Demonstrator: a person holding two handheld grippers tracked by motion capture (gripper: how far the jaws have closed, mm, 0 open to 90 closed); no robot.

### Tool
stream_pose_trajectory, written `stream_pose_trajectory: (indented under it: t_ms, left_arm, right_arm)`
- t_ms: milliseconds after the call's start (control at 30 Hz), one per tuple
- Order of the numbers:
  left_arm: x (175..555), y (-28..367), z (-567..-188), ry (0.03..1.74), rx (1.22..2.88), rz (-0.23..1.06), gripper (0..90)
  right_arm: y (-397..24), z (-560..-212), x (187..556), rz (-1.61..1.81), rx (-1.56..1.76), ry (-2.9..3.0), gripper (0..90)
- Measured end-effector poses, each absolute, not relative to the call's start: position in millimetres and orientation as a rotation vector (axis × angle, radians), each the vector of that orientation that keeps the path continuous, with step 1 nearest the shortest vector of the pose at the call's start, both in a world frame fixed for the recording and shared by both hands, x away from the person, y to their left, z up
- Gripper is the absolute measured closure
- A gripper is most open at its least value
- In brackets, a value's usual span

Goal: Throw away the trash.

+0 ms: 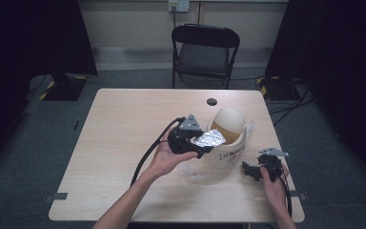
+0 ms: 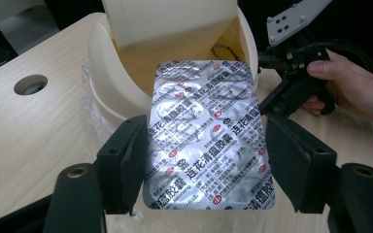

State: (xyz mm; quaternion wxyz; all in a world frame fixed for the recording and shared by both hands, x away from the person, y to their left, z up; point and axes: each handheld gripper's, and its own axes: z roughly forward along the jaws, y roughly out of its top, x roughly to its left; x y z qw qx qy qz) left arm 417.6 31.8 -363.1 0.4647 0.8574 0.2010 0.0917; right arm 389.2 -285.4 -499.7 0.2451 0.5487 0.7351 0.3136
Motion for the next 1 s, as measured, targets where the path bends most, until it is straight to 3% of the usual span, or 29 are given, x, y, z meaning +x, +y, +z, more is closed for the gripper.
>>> stream_pose_trajectory:
  t_ms: [1000]
  left_arm:
    - [440.8, 5.8, -360.4, 0.528, 2.033, 0.153, 34.0]
  right_arm:
    - [-285.4, -499.7, 389.2, 0.856, 1.498, 2.006, 10.2]
